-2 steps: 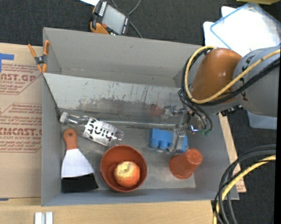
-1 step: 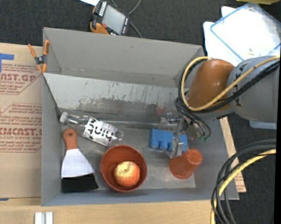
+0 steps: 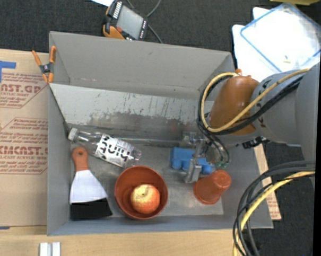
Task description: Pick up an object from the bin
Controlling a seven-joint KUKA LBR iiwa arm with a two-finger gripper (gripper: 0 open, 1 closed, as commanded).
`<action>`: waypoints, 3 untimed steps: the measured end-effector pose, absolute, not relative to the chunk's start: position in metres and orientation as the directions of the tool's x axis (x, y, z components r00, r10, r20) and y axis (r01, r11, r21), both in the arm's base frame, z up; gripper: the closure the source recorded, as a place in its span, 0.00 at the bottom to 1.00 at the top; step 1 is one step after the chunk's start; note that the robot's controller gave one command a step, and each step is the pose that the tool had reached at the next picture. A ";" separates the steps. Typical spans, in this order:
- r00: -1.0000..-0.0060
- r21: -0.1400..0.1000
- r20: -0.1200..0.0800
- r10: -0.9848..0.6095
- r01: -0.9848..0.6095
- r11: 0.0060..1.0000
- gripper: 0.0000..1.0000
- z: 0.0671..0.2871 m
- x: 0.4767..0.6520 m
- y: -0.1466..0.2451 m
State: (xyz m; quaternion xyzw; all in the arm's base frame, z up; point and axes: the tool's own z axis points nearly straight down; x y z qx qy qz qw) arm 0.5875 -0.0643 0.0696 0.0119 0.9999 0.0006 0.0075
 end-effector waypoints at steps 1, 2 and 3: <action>-0.999 -0.001 -0.014 -0.044 -0.044 0.999 1.00 0.072 0.590 -0.067; -0.998 -0.001 -0.012 -0.059 -0.059 0.998 1.00 0.072 0.590 -0.067; -0.998 0.001 -0.002 -0.063 -0.063 0.998 1.00 0.083 0.587 -0.067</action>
Offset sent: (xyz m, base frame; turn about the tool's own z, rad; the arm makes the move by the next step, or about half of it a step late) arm 0.0000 0.0000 0.0000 0.0000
